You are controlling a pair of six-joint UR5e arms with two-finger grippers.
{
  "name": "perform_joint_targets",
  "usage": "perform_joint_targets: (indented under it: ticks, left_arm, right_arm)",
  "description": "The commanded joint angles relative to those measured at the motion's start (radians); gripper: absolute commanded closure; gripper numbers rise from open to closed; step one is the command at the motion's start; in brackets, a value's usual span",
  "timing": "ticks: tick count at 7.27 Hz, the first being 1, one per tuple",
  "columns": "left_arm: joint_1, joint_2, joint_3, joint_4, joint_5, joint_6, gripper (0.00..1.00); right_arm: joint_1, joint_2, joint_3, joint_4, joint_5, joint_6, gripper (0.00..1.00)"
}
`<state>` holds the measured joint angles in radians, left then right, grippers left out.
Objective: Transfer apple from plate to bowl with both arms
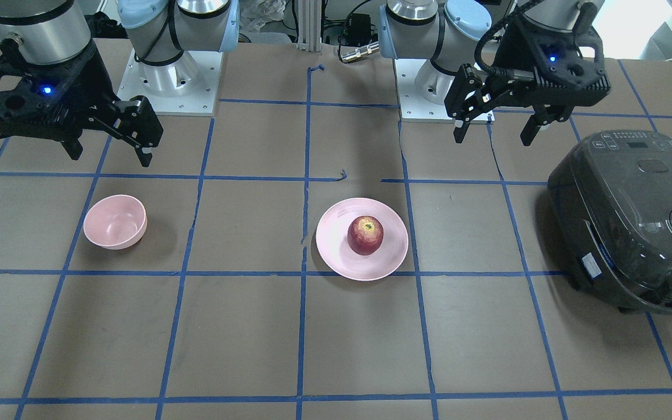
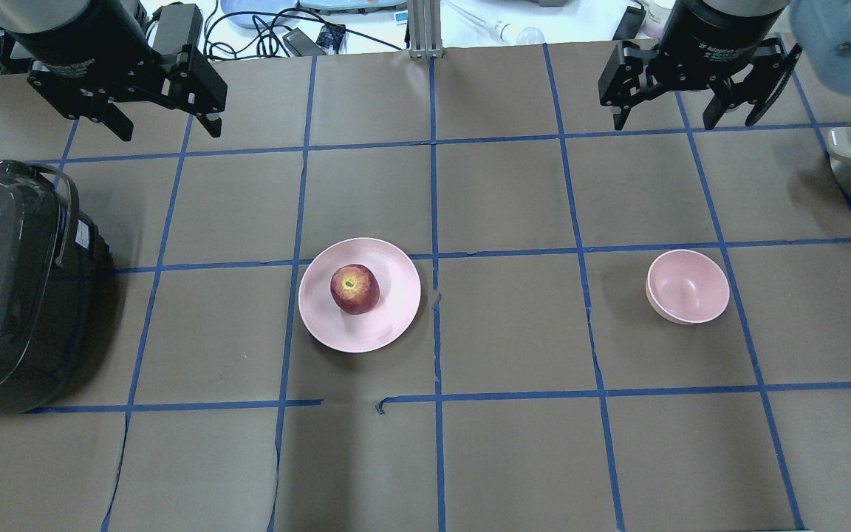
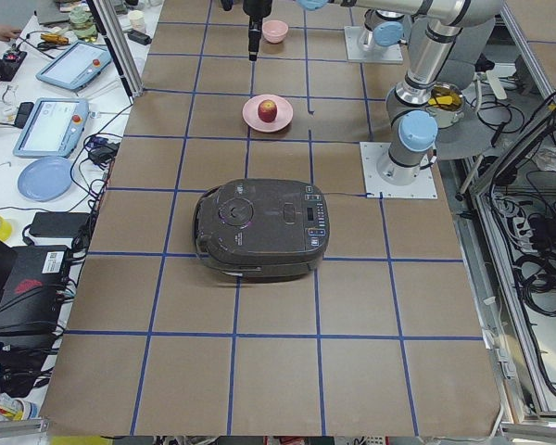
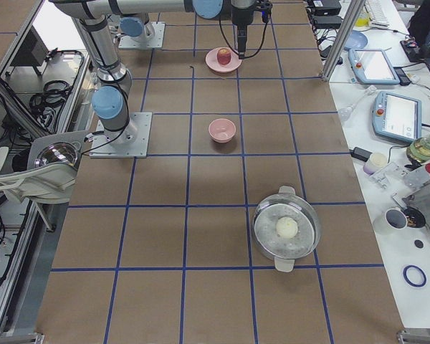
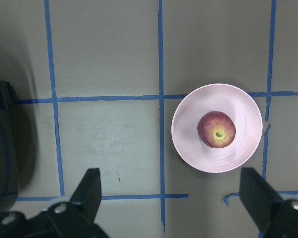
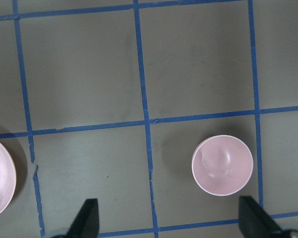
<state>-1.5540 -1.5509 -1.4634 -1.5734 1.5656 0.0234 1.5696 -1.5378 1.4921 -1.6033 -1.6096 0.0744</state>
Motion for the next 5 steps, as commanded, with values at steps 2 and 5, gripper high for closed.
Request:
perform_joint_targets:
  ticks: [2, 5]
  left_arm:
    - [-0.001, -0.009, -0.018, 0.041, -0.001, 0.0, 0.0]
    - [-0.004, -0.001, -0.023, 0.035, 0.005, 0.0, 0.0]
  right_arm:
    - [0.003, 0.004, 0.011, -0.007, -0.007, -0.007, 0.0]
    - [0.003, 0.001, 0.013, 0.002, -0.007, -0.007, 0.0]
